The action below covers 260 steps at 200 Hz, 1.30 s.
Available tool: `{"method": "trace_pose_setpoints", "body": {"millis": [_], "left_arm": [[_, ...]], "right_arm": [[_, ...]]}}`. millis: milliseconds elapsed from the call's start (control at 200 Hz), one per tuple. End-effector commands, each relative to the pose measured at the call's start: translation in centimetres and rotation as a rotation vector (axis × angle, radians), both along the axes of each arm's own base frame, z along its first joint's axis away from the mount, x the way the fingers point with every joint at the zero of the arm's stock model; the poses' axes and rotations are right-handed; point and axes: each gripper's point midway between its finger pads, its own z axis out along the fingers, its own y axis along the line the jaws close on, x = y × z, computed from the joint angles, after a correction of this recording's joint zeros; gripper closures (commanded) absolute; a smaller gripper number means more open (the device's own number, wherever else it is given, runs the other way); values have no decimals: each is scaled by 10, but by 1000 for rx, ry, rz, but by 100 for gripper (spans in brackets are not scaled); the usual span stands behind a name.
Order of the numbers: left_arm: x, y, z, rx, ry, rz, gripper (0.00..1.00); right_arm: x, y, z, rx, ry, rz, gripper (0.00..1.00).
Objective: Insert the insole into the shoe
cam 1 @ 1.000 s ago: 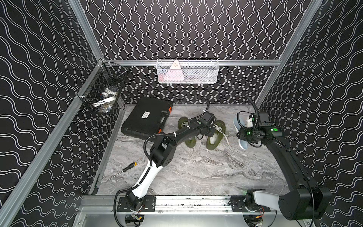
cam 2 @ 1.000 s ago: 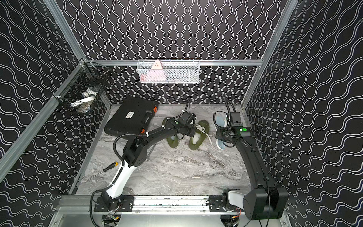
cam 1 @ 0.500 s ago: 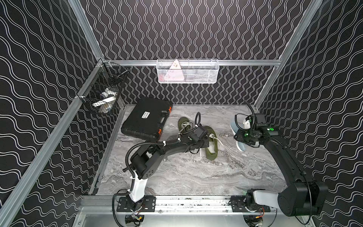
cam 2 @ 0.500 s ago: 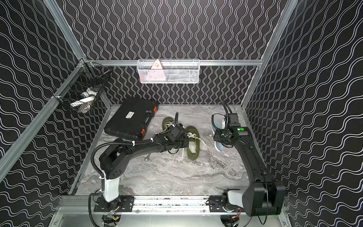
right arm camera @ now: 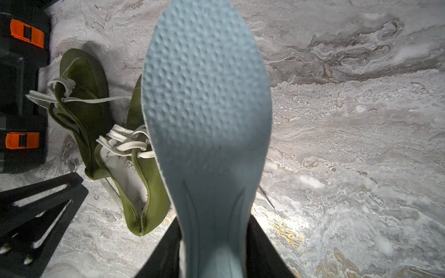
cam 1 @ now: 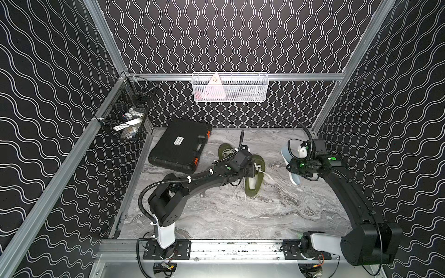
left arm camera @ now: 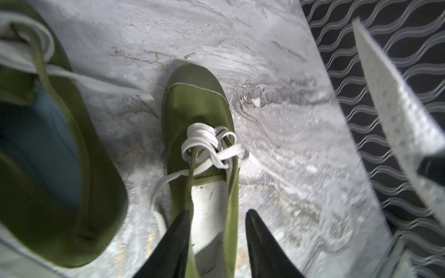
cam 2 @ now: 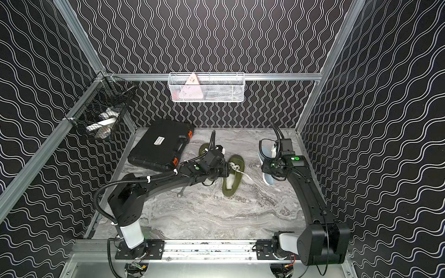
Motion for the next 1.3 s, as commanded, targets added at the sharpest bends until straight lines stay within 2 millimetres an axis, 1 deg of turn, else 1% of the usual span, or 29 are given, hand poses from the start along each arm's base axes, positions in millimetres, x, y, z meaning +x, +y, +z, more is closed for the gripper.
{"method": "trace_pose_setpoints", "body": {"millis": [0, 110, 170, 205, 280, 315, 370, 470, 625, 831, 986, 1046, 1101, 1166, 1296], "left_arm": [[-10, -8, 7, 176, -133, -298, 58], [-19, -16, 13, 274, -266, -533, 57], [-21, -16, 17, 336, -356, -637, 56], [-25, -18, 17, 358, -404, -708, 56], [-36, -21, 12, 417, -520, -880, 55], [-39, -21, 10, 431, -555, -917, 55], [-35, -21, 8, 466, -592, -933, 56], [-32, -21, -7, 533, -594, -1007, 56], [-20, -21, -29, 633, -558, -1056, 56], [-6, -20, -56, 793, -576, -1092, 55], [7, -22, -66, 902, -615, -1073, 54], [9, -22, -75, 957, -614, -1086, 53], [17, -22, -78, 1010, -619, -1059, 53], [25, -22, -80, 1050, -628, -1023, 51], [37, -25, -81, 1082, -644, -962, 52]], "right_arm": [[3, -1, 2, -13, -16, 7, 58], [3, -2, 2, -20, -15, 9, 58], [3, -3, 3, -24, -15, 7, 58], [3, -3, 3, -25, -15, 8, 58], [3, -3, 2, -23, -13, 7, 58], [3, -2, 1, -21, -12, 7, 58], [3, -3, 1, -21, -10, 6, 58], [3, -3, 1, -28, -8, 6, 58], [2, -5, 0, -42, 1, 9, 58], [2, -7, -1, -53, 9, 12, 58], [2, -7, -3, -58, 17, 13, 58], [2, -8, -3, -61, 19, 13, 58], [2, -8, -3, -61, 21, 15, 58], [1, -9, -2, -65, 20, 14, 58], [0, -9, -1, -70, 21, 15, 58]]}}
